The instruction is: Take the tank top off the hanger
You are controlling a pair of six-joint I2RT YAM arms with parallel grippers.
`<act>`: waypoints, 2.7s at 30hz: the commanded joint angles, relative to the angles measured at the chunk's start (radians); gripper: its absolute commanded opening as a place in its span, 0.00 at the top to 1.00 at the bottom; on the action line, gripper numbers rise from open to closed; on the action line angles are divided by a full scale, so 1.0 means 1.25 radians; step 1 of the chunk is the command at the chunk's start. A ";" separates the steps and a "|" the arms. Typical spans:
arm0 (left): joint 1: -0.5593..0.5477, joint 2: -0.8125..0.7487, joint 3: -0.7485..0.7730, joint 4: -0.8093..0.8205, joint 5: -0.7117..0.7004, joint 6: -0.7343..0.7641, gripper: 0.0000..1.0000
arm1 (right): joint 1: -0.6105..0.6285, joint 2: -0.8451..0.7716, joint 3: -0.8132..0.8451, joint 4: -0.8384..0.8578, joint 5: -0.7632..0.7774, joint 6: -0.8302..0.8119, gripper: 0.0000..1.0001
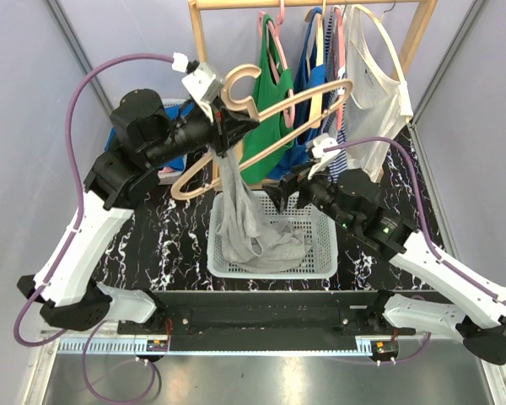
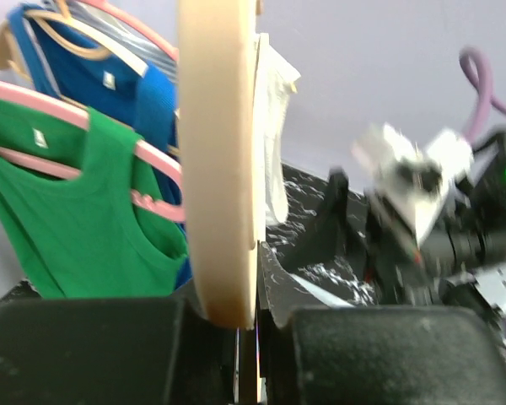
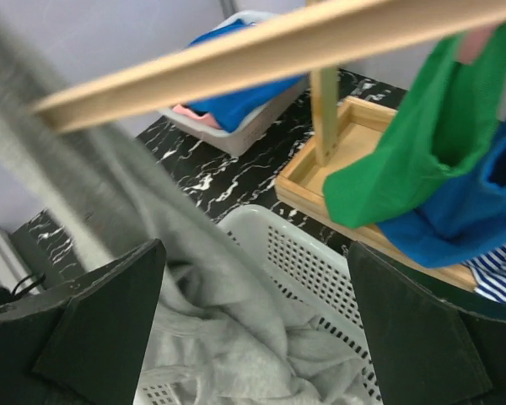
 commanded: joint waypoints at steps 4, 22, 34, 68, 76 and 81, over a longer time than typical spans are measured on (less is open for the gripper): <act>-0.010 0.037 0.069 0.079 -0.075 -0.012 1.00 | 0.108 0.043 0.039 0.162 -0.062 -0.086 0.00; -0.040 0.016 0.061 0.101 -0.073 -0.066 1.00 | 0.154 0.180 0.007 0.372 -0.020 -0.161 0.00; -0.041 0.052 0.093 0.122 -0.107 -0.044 1.00 | 0.260 0.294 0.125 0.269 0.059 -0.216 0.50; -0.002 -0.050 -0.013 0.141 -0.400 0.238 1.00 | 0.235 0.075 -0.100 0.285 0.454 -0.271 0.68; 0.014 -0.060 -0.051 0.025 -0.503 0.249 1.00 | 0.233 0.249 -0.030 0.091 0.118 -0.121 0.05; 0.063 -0.062 -0.066 -0.073 -0.517 0.206 1.00 | 0.227 0.279 -0.041 0.190 0.000 -0.089 0.00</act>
